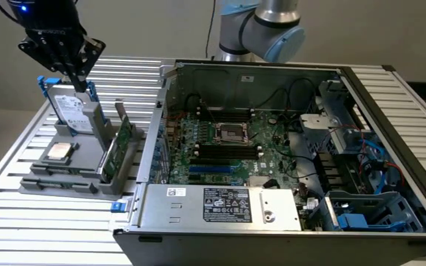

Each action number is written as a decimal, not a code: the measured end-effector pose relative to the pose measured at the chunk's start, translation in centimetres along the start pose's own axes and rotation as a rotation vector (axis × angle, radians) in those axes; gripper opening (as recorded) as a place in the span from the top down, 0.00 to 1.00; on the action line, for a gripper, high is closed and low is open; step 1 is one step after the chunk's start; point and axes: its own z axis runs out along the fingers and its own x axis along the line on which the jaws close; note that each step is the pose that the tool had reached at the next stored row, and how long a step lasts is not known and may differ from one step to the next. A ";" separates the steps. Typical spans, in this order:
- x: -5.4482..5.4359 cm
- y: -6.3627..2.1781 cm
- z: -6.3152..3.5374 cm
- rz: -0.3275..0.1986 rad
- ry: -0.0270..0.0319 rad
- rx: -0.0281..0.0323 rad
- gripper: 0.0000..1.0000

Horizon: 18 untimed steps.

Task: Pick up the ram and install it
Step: 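Reach for the ram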

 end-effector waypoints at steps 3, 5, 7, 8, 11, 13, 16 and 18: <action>0.7 -1.05 0.10 0.000 0.0000 0.0001 0.89; 1.1 -1.83 0.16 0.000 0.0000 0.0001 0.89; 1.5 -2.64 0.21 0.000 0.0001 0.0001 0.89; 1.6 -3.08 0.25 0.000 0.0000 0.0000 0.89; 2.0 -4.32 0.39 0.000 0.0001 0.0001 0.89; 2.2 -5.12 0.54 0.000 0.0000 0.0000 0.89; 2.6 -6.17 0.85 0.000 0.0017 0.0002 0.89; 2.8 -6.72 1.12 0.000 0.0053 0.0005 0.89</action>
